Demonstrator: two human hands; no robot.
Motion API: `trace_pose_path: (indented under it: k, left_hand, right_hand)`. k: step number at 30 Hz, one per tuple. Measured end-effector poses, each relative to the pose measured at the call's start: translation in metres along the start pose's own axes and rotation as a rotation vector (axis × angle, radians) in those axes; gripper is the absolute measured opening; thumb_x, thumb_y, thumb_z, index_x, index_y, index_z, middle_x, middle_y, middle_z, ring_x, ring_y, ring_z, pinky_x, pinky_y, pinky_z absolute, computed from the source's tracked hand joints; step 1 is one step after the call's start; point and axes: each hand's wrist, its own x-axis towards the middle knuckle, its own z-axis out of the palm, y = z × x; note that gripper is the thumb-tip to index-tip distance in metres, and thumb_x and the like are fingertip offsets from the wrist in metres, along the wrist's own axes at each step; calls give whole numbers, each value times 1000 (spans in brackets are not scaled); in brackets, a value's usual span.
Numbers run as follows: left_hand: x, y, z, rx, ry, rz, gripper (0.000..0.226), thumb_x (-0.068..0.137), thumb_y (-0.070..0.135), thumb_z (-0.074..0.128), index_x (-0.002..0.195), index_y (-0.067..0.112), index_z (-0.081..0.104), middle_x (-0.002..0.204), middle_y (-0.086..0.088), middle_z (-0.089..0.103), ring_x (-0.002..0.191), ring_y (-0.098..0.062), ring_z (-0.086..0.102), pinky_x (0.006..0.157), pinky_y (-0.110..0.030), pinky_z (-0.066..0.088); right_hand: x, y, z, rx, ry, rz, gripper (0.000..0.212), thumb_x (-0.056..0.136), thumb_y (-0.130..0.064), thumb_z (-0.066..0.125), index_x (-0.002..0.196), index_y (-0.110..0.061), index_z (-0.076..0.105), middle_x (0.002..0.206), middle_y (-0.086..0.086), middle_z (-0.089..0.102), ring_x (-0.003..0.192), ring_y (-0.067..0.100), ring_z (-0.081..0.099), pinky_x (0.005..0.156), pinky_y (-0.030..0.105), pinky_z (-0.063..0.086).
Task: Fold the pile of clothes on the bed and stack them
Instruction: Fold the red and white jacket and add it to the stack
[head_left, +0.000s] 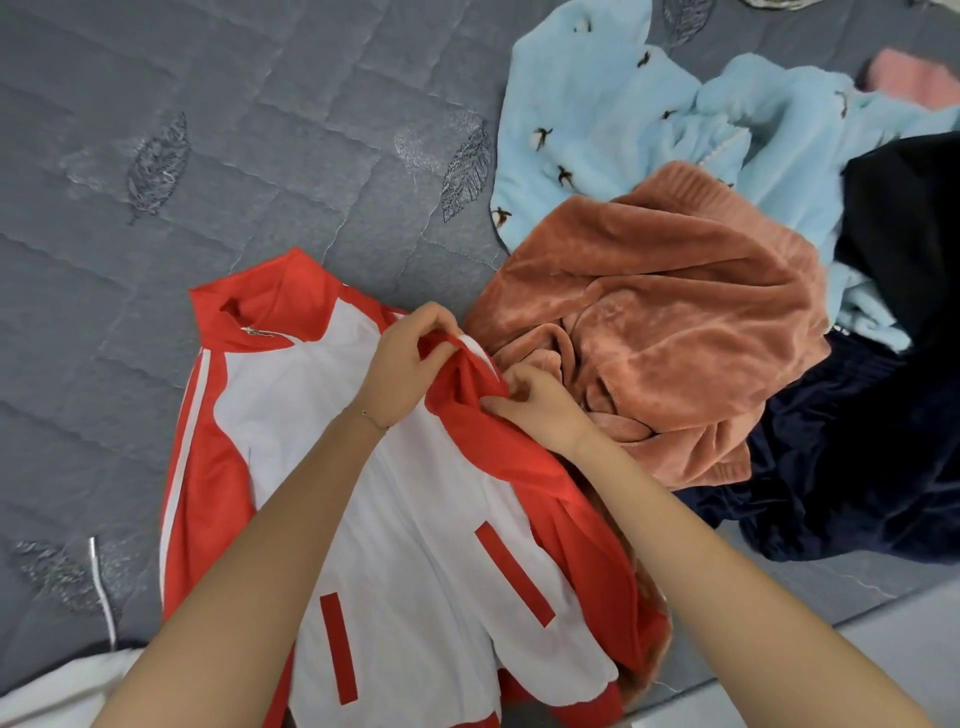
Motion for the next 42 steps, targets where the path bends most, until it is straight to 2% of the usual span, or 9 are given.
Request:
trace_pose_path:
  k: [5, 10, 16, 19, 22, 28, 35, 38, 42]
  left_hand:
    - [9, 14, 1, -70, 104, -59, 15, 89, -5, 57, 89, 10, 54, 86, 6, 58, 85, -5, 57, 83, -18, 44]
    - [21, 23, 1, -96, 151, -120, 13, 89, 0, 63, 85, 10, 57, 83, 7, 59, 83, -6, 57, 81, -17, 43]
    - [33, 49, 8, -33, -13, -60, 22, 85, 10, 69, 104, 19, 64, 102, 16, 65, 99, 7, 59, 94, -15, 42]
    - [41, 64, 15, -59, -113, -63, 26, 85, 28, 72, 108, 17, 69, 104, 12, 70, 102, 1, 62, 96, -20, 43]
    - [50, 74, 21, -71, -61, -64, 9, 91, 17, 68, 90, 9, 70, 83, 8, 67, 81, 1, 59, 81, -19, 44]
    - [62, 79, 36, -70, -9, -104, 8, 91, 11, 66, 85, 8, 70, 79, 10, 65, 75, 7, 56, 77, -11, 42]
    - [72, 83, 46, -28, 89, -166, 10, 92, 15, 66, 84, 11, 68, 79, 8, 65, 73, 11, 56, 75, -6, 39]
    - [77, 85, 52, 16, 118, -182, 12, 91, 23, 68, 83, 14, 70, 83, 2, 68, 80, 0, 60, 81, -19, 46]
    - [78, 94, 60, 132, 150, -187, 18, 85, 38, 62, 84, 22, 71, 88, 6, 71, 90, -14, 65, 89, -38, 50]
  right_hand:
    - [-15, -22, -24, 296, 43, -9, 31, 88, -30, 72, 79, -3, 60, 83, 6, 61, 75, 11, 54, 73, 25, 45]
    - [-18, -31, -66, 286, 176, -30, 51, 94, -28, 64, 53, -17, 37, 51, -14, 38, 51, 2, 37, 56, 21, 31]
    - [-9, -42, -95, 201, 343, -197, 36, 81, -21, 75, 59, -22, 47, 58, -10, 45, 61, 8, 42, 63, 31, 36]
    - [-8, -45, -97, 154, 298, -250, 25, 79, -24, 75, 66, -14, 57, 64, -5, 54, 65, 11, 49, 66, 37, 43]
    - [-11, -46, -100, 136, 224, -222, 26, 85, -24, 73, 67, -12, 59, 63, -5, 52, 64, 10, 48, 65, 35, 41]
    - [-17, -50, -120, 163, 110, -115, 49, 92, -29, 67, 48, -22, 46, 52, -13, 44, 51, 3, 37, 57, 25, 30]
    - [-43, -53, -156, 272, 10, -77, 48, 92, -30, 67, 60, -2, 45, 61, 8, 38, 58, 18, 34, 54, 27, 27]
    - [-49, -54, -169, 203, 58, -108, 53, 90, -29, 69, 52, -18, 34, 51, -6, 31, 50, 9, 28, 53, 25, 24]
    - [-57, -52, -178, 194, 117, -190, 43, 91, -27, 68, 58, -5, 52, 56, -1, 44, 58, 14, 41, 62, 30, 34]
